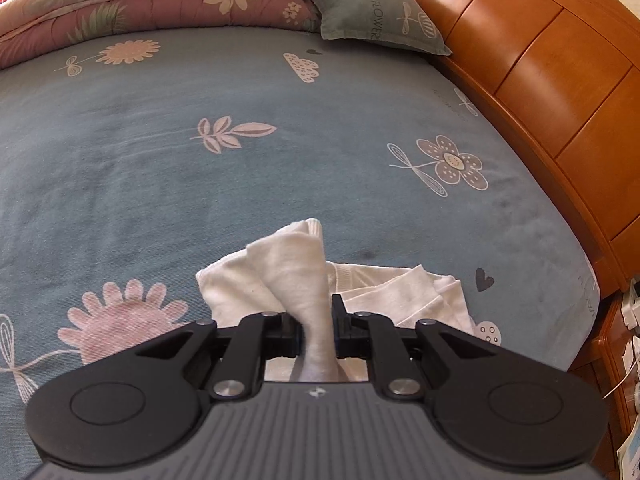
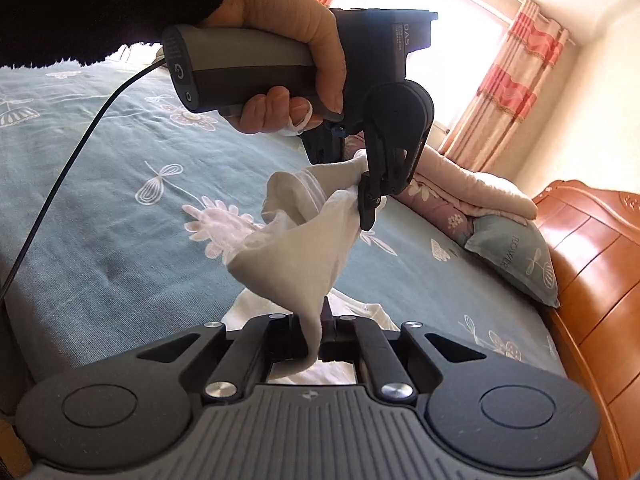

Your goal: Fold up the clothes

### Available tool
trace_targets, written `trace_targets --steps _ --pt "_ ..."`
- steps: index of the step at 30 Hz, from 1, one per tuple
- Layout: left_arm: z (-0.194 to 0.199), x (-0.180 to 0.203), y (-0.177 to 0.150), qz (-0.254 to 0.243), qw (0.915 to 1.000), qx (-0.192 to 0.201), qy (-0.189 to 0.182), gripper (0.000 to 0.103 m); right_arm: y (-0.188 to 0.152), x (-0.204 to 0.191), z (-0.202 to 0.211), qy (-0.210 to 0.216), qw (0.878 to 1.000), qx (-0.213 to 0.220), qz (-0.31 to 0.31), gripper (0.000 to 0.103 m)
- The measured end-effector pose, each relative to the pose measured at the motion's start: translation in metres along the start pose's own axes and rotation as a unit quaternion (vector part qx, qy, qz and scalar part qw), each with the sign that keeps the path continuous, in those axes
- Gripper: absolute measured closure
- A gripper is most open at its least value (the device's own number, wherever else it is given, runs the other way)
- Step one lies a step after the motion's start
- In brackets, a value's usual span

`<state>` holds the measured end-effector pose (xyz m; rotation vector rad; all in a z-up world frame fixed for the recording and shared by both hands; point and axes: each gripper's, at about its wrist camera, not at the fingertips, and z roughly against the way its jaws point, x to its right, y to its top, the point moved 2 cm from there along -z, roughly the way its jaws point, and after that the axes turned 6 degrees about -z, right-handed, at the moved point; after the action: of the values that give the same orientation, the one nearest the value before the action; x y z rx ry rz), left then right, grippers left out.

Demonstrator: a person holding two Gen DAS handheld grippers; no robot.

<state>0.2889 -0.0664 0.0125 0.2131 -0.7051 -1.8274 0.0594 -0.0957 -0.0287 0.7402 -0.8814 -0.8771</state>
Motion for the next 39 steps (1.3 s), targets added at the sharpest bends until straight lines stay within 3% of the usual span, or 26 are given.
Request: trace_targets --steps 11,26,33,39 --pt "-0.073 0.083 0.007 -0.056 0.9968 -0.057 -0.003 0.091 -0.046 0.069 0.001 0.014 0.99 -0.043 -0.131 0.095" --pt "-0.112 0.113 0.01 -0.086 0.9915 -0.097 0.004 0.091 -0.072 0.099 0.001 0.023 0.978 -0.052 -0.201 0.095" --pt "-0.13 0.128 0.005 -0.109 0.9879 -0.11 0.01 0.09 -0.092 0.118 0.001 0.037 0.959 -0.057 -0.277 0.095" --pt "-0.139 0.135 0.007 -0.105 0.9883 -0.11 0.01 0.08 -0.106 0.126 -0.003 0.055 0.944 -0.067 -0.318 0.095"
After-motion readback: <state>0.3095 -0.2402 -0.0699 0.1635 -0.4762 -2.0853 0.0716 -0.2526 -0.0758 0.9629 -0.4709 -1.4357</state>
